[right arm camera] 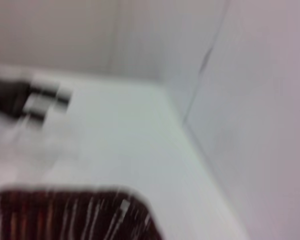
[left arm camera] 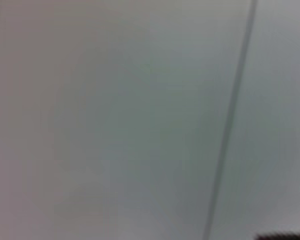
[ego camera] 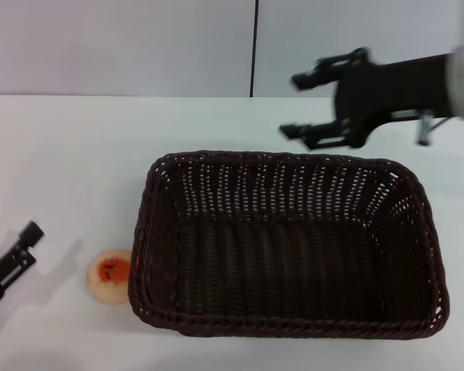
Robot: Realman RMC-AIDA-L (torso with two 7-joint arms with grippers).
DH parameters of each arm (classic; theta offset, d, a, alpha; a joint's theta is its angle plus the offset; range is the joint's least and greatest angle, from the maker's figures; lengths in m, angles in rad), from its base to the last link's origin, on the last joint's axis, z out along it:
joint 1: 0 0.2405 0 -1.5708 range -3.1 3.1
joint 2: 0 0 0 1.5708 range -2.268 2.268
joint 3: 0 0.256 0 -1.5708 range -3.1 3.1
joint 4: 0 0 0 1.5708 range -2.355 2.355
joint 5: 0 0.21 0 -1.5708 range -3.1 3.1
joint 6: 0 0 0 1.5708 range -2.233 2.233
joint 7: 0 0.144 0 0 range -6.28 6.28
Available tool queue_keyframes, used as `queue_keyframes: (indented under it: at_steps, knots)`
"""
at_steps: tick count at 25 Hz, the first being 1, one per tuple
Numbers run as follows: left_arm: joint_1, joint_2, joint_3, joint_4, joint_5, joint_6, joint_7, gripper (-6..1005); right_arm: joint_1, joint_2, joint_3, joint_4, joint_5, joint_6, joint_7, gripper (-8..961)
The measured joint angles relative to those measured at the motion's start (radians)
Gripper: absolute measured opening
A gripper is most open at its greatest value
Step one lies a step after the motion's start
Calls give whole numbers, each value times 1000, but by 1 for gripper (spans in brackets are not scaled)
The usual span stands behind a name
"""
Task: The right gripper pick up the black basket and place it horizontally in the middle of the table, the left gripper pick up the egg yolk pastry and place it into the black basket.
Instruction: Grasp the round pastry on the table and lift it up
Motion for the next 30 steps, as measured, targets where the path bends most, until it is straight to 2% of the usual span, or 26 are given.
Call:
queue_keyframes:
  at_steps: [1, 2, 3, 5, 6, 7, 8, 9, 10, 11, 12, 13, 14, 16, 17, 18, 23, 30]
  knots:
    - [9, 0, 61, 56, 0, 1, -26, 840, -94, 0, 51, -27, 151, -1, -57, 682]
    - [9, 0, 61, 56, 0, 1, -26, 840, -94, 0, 51, -27, 151, -1, -57, 683]
    - [17, 0, 110, 97, 2, -4, -33, 840, -141, 0, 70, -26, 254, -3, -101, 683]
    - [20, 0, 134, 113, 2, -9, -34, 840, -225, 1, 96, 1, 437, -12, -210, 684]
    - [22, 0, 176, 140, 4, -25, -34, 840, -307, 2, 112, 55, 619, -32, -337, 684]
    - [22, 0, 176, 140, 4, -25, -34, 840, -307, 2, 112, 55, 619, -32, -337, 684]
    - [20, 0, 204, 159, 22, -42, -36, 840, -366, 2, 118, 125, 774, -59, -417, 684]
    - [16, 0, 212, 165, 38, -53, -39, 836, -388, 2, 120, 166, 839, -83, -452, 684]
    - [16, 0, 212, 165, 38, -53, -39, 832, -388, 2, 120, 166, 839, -83, -452, 684]
    - [1, -1, 215, 171, 81, -80, -43, 828, -413, 1, 133, 248, 931, -138, -503, 683]
    - [1, -1, 215, 171, 81, -80, -43, 824, -413, 1, 133, 248, 931, -138, -503, 683]
    - [-21, -4, 215, 170, 120, -112, -44, 820, -423, 2, 160, 342, 1000, -212, -549, 683]
    - [-21, -4, 215, 170, 120, -112, -44, 816, -423, 2, 160, 342, 1000, -212, -549, 683]
    - [-55, -6, 216, 161, 171, -147, -46, 809, -421, 1, 202, 468, 1069, -291, -586, 683]
    - [-55, -6, 216, 161, 171, -147, -46, 805, -421, 1, 202, 468, 1069, -291, -586, 683]
    - [-64, -6, 217, 158, 181, -153, -47, 801, -416, 0, 234, 528, 1088, -331, -593, 683]
    - [-105, -9, 219, 129, 212, -193, -47, 781, -410, 1, 291, 600, 1099, -392, -598, 682]
    - [-134, -9, 226, 116, 260, -215, -51, 753, -401, 2, 335, 655, 1109, -411, -599, 683]
